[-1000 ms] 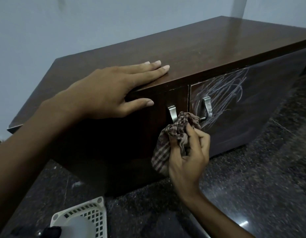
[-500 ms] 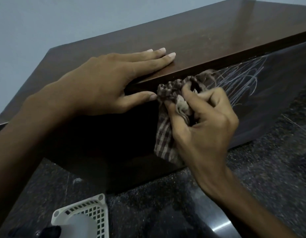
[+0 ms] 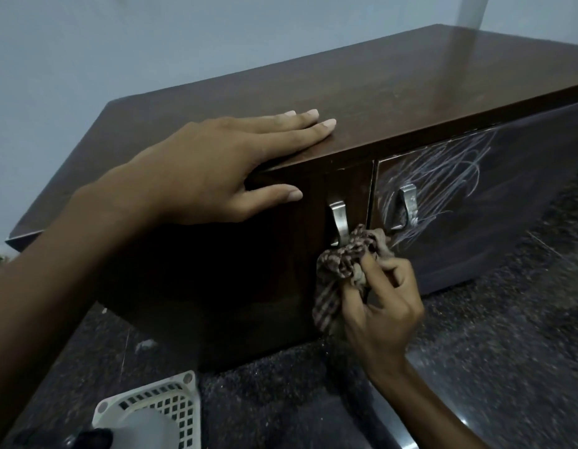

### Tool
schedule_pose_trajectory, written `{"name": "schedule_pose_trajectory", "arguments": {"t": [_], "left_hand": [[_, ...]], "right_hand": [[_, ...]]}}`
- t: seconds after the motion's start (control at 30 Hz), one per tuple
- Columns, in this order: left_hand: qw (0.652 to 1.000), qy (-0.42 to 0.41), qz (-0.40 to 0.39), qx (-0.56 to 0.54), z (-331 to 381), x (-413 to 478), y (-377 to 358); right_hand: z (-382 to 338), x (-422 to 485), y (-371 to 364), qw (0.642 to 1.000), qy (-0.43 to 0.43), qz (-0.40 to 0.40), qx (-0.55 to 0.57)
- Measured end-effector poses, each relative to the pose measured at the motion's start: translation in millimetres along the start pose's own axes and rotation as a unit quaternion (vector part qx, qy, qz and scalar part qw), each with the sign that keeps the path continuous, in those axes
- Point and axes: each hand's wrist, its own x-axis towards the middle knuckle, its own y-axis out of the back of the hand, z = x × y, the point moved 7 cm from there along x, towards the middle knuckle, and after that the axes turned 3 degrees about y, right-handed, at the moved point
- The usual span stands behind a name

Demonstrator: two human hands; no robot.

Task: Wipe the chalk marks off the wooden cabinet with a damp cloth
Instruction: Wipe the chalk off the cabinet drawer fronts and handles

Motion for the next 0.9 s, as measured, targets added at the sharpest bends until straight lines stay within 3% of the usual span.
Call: {"name": "schedule_pose_trajectory", "arguments": {"t": [0.43, 0.6, 0.7, 0.8, 0.9], "left_hand": [[1.0, -0.019, 0.011, 0.002, -3, 0, -1], [1.0, -0.011, 0.006, 0.003, -4, 0, -3], [1.0, -0.012, 0.004, -0.004, -5, 0, -3], [1.0, -0.007, 0.007, -0.009, -6, 0, -2], [1.0, -0.008, 0.003, -0.011, -4, 0, -3]], "right_hand": [[-67, 75, 2, 0.998, 0.057, -0.029, -0.002], [-69, 41, -6, 0.973, 0.151, -0.146, -0.095], [-39, 5, -8, 0.968, 0.122, -0.189, -0.107], [-26, -2, 8, 0.981, 0.101, -0.14, -0.092], [-43, 19, 26, 0.986, 0.132, -0.075, -0.063]]}}
